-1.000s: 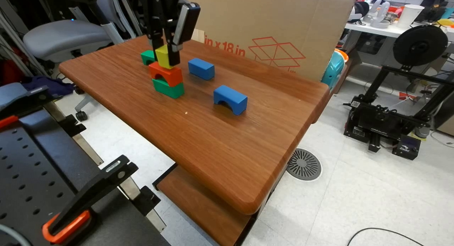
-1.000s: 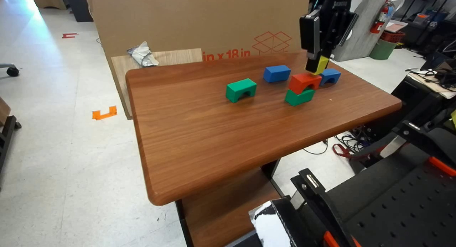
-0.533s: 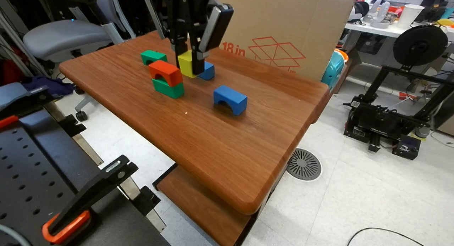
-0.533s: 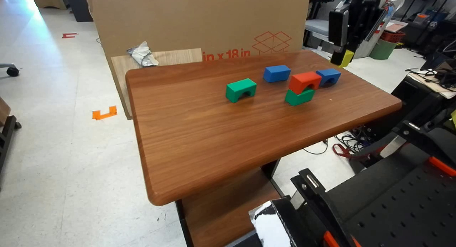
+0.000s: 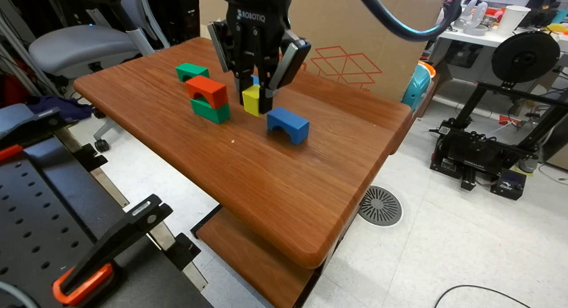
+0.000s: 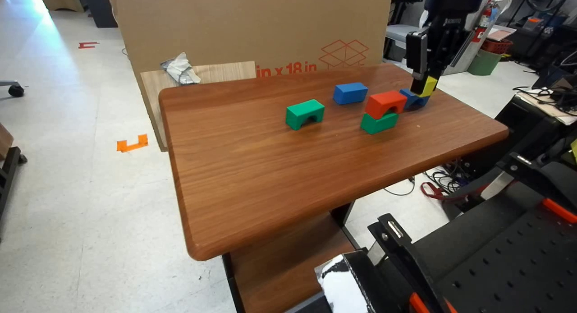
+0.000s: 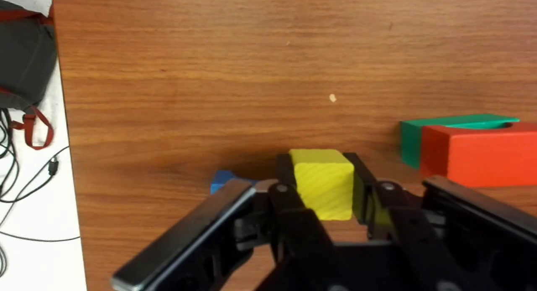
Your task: Move the yellow block to the top of the blue block on the right.
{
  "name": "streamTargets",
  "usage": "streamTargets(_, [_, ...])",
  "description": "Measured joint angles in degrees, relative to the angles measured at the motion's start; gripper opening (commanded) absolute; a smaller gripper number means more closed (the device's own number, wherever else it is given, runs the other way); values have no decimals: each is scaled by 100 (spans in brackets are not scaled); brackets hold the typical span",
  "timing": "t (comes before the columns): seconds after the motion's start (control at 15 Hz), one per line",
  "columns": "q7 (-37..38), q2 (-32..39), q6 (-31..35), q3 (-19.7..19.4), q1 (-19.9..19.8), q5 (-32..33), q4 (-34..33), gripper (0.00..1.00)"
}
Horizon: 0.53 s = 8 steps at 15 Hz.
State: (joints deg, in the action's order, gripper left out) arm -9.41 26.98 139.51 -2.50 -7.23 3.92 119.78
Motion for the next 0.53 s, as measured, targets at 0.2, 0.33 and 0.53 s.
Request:
streamTargets(0.2, [-33,168,0,1,-70,-95,-217,8])
streamTargets(0.33, [-128,263,0,2,-145,-209,-333,8])
streamTargets(0.53, [-243,406,-4,2,-246,-327,-481,8])
